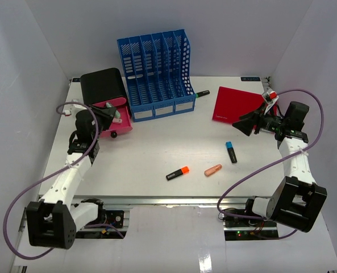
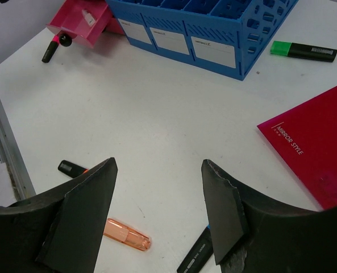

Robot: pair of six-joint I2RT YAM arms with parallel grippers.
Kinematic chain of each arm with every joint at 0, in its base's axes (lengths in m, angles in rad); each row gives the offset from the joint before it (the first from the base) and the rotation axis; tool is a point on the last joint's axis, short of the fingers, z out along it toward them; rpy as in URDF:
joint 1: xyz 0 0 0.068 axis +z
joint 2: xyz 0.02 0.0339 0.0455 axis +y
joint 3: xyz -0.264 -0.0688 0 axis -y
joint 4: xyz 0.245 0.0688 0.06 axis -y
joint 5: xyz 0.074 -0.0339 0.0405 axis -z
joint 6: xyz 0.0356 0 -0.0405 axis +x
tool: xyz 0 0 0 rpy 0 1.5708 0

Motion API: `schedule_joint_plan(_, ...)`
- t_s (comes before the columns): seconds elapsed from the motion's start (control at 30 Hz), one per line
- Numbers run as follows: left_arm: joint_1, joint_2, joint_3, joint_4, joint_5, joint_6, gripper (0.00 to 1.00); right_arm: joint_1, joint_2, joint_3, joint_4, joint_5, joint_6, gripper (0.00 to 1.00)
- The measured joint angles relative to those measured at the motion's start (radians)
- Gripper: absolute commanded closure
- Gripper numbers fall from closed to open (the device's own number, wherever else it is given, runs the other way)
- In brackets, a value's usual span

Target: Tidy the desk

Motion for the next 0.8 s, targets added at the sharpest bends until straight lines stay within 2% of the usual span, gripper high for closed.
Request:
schedule_joint_plan(0.17,0.150,0.182,0.011,0.000,0.084,-0.132,0.79,0.002,0.001,0.000,0.001,0.001,0.000,0.32)
schedule_joint_plan(0.27,0.180,0.279,0.022,-0.014,0.101,-0.176,0.78,0.004,0.002,0.000,0.001,0.002,-0.001,0.32)
schedule_joint_plan(0.4,0.184,0.334,0.060,-0.028,0.107,-0.197,0.75,0.006,0.010,0.000,0.001,0.004,-0.002,0.32)
schedule_joint_plan(0.53,0.196,0.359,0.093,-0.018,0.107,-0.199,0.58,0.010,0.015,-0.001,0.001,0.007,-0.003,0.32)
schedule_joint_plan(0.6,0.204,0.368,0.094,-0.011,0.111,-0.199,0.46,0.012,0.016,-0.001,0.001,0.008,-0.005,0.31)
schedule_joint_plan(0.73,0.221,0.397,0.091,0.008,0.120,-0.203,0.31,0.016,0.017,0.000,-0.001,0.008,-0.015,0.31)
schedule_joint_plan(0.8,0.225,0.402,0.088,0.012,0.125,-0.203,0.27,0.018,0.021,0.000,-0.002,0.008,-0.022,0.31)
